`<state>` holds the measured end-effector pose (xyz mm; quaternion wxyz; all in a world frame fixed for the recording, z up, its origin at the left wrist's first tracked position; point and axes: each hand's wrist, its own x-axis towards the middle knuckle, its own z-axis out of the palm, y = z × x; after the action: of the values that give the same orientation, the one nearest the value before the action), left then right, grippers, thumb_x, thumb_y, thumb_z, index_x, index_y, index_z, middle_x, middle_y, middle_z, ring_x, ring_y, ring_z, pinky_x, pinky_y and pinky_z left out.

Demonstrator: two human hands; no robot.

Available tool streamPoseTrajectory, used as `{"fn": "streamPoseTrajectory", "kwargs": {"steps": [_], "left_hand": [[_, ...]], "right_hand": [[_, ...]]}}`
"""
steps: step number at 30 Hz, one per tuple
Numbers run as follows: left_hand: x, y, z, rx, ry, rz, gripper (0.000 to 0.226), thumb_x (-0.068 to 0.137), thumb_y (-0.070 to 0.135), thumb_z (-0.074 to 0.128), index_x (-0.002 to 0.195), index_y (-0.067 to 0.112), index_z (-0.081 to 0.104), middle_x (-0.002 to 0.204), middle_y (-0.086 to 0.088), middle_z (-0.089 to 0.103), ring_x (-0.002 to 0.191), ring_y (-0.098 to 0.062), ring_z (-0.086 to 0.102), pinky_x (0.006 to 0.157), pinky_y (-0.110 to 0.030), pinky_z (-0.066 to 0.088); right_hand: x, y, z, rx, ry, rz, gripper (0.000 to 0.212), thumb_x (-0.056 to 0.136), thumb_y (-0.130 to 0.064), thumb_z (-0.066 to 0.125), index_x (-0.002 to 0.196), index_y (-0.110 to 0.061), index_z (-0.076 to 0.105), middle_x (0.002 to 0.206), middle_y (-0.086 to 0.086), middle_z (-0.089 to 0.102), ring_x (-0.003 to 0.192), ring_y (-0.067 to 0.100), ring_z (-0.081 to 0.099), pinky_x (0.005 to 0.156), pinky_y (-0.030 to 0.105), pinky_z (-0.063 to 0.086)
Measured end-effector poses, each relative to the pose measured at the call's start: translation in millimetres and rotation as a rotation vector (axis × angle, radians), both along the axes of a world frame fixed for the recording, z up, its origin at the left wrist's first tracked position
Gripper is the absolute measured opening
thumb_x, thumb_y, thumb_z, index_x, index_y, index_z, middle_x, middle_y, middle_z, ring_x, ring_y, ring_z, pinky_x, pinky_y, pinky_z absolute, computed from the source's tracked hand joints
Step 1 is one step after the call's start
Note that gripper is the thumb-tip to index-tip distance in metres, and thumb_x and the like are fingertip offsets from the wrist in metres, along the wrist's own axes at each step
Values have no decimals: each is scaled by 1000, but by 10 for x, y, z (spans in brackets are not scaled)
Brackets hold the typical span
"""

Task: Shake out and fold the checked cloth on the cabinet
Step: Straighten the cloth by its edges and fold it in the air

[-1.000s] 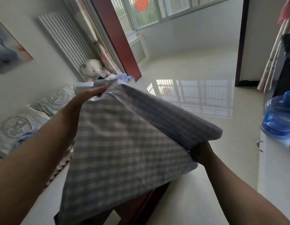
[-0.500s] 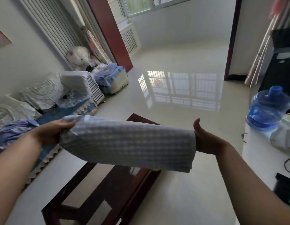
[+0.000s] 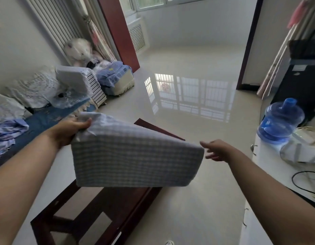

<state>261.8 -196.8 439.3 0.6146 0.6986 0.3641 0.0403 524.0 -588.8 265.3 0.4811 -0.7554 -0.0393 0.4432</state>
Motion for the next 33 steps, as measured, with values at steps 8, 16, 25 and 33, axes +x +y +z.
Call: {"fn": "streamPoseTrajectory", "kwargs": {"steps": [8,16,25,33], "left_hand": [[623,-1034,-321,660,329,-644,32,88,34,62,112,12,59,109,-5,67,100,-19,64,85,-27,48],[494,-1328,-386,797,503,-1101,24,88,23,63,111,19,64,100,5,64,92,-15,58,82,-30,46],[311,-1666,-699,1133,453,-1438,24,85,33,66,109,29,67,109,6,64,111,-18,52,104,-35,32],[295,-2091,-653,1571,61,-1890,20,84,22,68,103,20,68,100,2,67,99,-19,57,95,-37,42]], "right_hand": [[-796,722,535,359,-656,441,80,76,-44,73,141,-35,30,147,-3,39,126,15,47,95,19,45],[-1057,1210,704,31,-1147,1068,86,70,-61,66,142,-34,29,159,-11,10,146,16,-7,114,50,-6],[-1019,483,-80,-352,-639,1029,34,74,-33,73,103,-17,65,107,7,67,92,26,61,78,33,50],[-892,-104,-400,-323,-987,693,20,85,-22,56,101,-12,63,105,10,68,92,31,62,74,35,49]]}}
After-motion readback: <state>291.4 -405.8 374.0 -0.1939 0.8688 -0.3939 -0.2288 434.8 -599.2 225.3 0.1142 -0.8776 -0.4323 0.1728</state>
